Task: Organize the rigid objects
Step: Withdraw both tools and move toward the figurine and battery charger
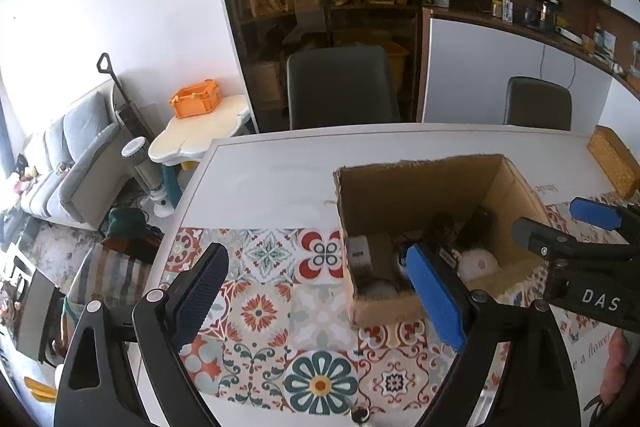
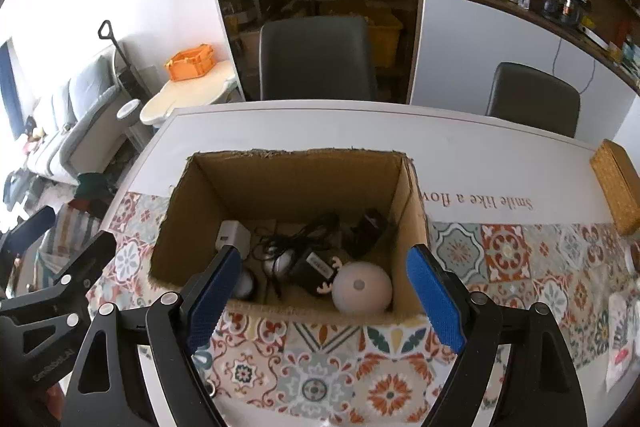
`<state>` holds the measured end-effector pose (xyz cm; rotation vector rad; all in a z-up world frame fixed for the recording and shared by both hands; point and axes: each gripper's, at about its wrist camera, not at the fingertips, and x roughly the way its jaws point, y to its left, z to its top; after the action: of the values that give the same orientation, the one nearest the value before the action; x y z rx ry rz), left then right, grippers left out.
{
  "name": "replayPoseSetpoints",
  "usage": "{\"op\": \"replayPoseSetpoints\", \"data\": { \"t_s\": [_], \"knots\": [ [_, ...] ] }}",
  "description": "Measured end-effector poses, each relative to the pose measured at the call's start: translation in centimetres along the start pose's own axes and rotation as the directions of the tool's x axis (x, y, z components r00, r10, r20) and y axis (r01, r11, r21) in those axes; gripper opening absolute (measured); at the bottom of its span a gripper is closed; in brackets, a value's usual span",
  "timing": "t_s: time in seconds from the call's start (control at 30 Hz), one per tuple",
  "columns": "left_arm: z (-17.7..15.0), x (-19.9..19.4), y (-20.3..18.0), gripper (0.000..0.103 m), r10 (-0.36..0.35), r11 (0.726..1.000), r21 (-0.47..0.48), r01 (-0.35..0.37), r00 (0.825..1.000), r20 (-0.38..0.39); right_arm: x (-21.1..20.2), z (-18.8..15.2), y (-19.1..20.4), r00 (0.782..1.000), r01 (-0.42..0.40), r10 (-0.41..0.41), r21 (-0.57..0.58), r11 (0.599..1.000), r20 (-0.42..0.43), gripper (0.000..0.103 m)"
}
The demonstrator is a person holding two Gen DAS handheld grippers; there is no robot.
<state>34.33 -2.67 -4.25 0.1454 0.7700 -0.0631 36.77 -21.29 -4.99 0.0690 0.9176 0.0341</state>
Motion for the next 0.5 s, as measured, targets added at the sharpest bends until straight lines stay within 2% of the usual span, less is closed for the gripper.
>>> {"op": "replayPoseSetpoints", "data": {
  "t_s": [0.5],
  "knots": [
    [-5.2, -4.4, 0.0, 0.091, -0.072, 0.997, 0.025, 0.072, 0.997, 0.020, -5.3, -6.3, 0.9, 0.999, -0.008, 0.007, 0.050, 0.999, 0.036, 0.085]
  ]
}}
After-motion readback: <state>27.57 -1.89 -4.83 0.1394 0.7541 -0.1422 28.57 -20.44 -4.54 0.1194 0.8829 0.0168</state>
